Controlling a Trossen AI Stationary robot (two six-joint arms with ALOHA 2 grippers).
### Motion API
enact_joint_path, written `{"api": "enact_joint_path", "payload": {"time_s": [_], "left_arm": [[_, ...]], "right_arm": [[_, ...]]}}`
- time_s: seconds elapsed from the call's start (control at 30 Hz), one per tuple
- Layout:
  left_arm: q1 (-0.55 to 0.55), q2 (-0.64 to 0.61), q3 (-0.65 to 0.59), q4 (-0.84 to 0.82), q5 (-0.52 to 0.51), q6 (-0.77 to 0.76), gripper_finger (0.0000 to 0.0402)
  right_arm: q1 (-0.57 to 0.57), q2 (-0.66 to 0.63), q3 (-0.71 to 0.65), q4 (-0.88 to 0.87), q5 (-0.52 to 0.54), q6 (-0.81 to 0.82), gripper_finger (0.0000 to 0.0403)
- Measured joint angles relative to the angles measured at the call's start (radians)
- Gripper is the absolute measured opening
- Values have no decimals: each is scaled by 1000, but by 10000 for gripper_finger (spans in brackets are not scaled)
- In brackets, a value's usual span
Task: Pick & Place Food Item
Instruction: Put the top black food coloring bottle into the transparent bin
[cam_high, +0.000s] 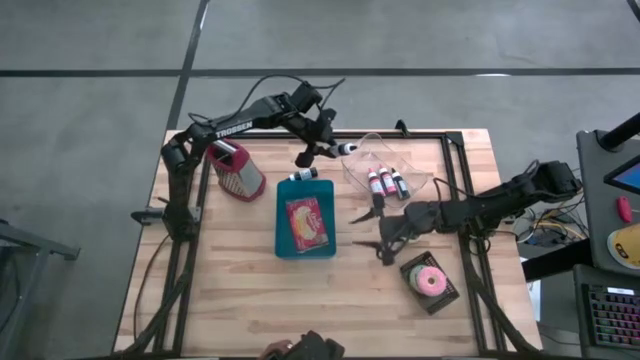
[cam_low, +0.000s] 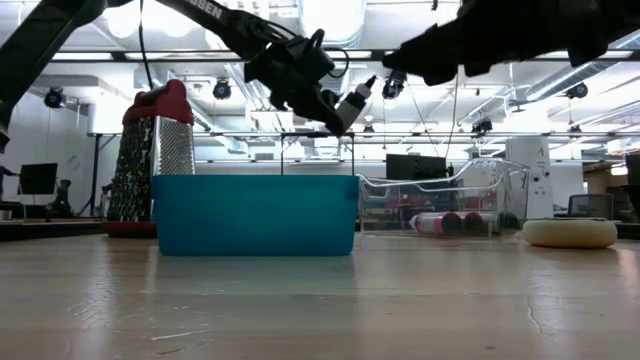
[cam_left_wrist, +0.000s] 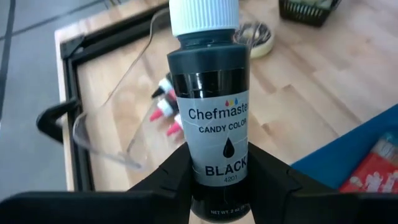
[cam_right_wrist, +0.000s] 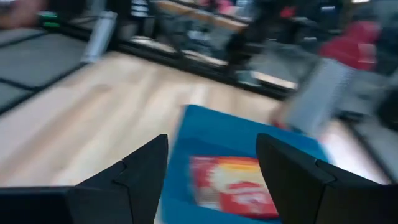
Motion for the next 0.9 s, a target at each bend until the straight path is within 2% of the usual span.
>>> {"api": "enact_joint_path", "payload": {"time_s": [0.17, 0.47, 0.63, 0.9], "left_arm": [[0, 0, 0, 41, 48, -24, 117], [0, -1, 0, 93, 138, -46, 116], [-4, -1, 0, 118, 166, -54, 116], [-17, -1, 0, 160, 170, -67, 116]], "right_arm": [[-56, 0, -66, 171, 110, -3, 229], [-248, 0, -233, 585, 110, 63, 237], [-325, 0, -256, 622, 106, 65, 260], [-400, 68, -147, 593, 83, 49, 300]]}}
